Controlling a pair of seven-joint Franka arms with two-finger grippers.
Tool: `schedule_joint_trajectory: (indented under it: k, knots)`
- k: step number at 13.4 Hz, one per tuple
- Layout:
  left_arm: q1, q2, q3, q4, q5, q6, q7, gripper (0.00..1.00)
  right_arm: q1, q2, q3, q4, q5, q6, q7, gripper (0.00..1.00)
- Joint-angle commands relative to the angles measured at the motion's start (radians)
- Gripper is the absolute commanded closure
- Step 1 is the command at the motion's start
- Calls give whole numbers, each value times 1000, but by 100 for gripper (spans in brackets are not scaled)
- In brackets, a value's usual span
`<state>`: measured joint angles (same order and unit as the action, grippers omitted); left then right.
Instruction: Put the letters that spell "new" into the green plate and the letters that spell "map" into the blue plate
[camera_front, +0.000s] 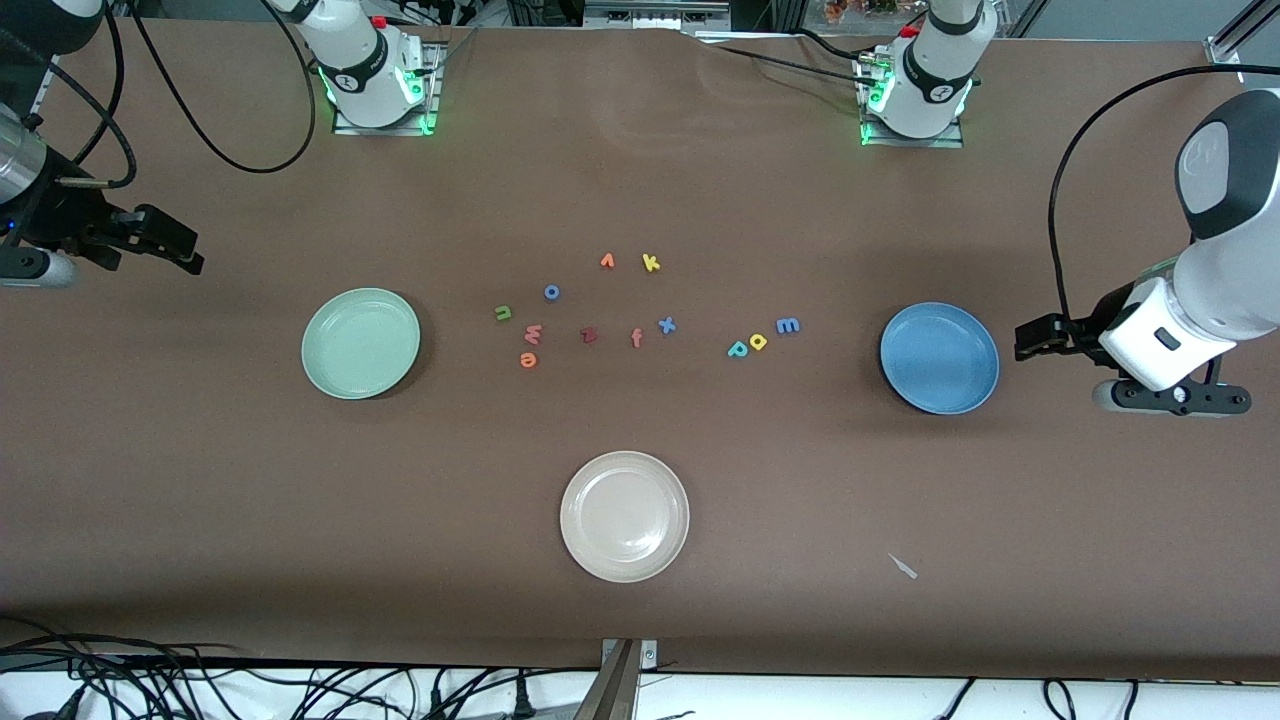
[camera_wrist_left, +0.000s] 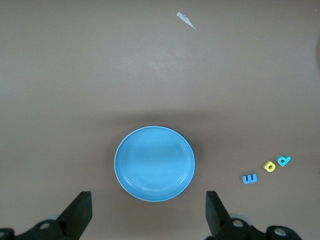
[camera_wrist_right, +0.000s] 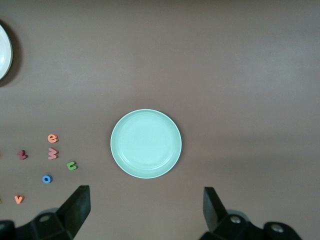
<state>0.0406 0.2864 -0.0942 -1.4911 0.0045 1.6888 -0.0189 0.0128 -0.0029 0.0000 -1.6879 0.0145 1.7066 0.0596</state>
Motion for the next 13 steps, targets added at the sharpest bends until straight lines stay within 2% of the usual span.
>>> schedule_joint_trajectory:
  k: [1, 13]
  knots:
    - [-5, -1, -2, -3, 28, 9, -12, 0, -2, 1, 2, 8, 15, -1, 0, 0]
    - [-5, -9, -2, -9, 28, 6, -12, 0, -1, 1, 3, 8, 15, -15, 0, 0]
